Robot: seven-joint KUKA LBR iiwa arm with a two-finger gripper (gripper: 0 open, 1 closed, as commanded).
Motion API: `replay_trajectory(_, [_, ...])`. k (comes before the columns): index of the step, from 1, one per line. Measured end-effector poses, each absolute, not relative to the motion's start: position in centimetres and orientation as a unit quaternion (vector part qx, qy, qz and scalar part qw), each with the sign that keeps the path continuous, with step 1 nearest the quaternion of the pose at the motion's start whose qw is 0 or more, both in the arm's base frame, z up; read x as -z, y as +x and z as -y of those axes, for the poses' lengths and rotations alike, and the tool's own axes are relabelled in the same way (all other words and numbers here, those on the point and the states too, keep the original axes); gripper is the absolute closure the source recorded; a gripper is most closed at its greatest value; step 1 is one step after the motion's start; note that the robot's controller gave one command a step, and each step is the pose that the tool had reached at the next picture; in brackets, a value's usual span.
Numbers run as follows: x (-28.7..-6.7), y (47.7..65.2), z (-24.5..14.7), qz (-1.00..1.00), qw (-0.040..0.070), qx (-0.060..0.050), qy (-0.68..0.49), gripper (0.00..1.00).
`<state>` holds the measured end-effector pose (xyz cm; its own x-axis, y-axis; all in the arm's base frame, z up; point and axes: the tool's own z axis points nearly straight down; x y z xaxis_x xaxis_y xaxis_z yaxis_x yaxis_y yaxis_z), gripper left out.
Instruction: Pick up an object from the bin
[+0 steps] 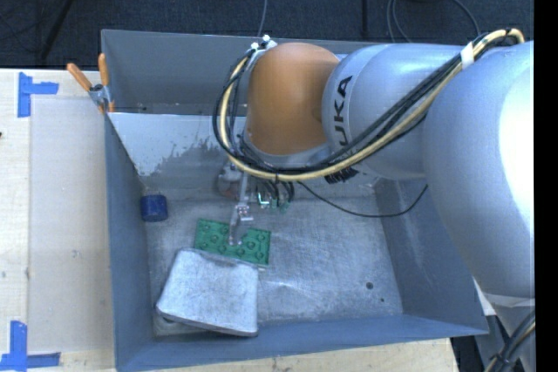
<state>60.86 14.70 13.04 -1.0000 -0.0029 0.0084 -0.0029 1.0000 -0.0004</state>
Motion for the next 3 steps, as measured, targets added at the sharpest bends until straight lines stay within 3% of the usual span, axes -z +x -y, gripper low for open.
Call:
replay_trajectory(1, [-7.3, 59.6, -14.0, 1.0, -0.004, 0.002, -0.027, 0.0])
replay_trajectory(2, [-7.7, 59.5, -14.2, 1.0, 0.003, 0.001, -0.026, 1.0])
replay_trajectory(3, [-21.0, 59.4, -15.3, 1.0, -0.004, 0.001, -0.016, 1.0])
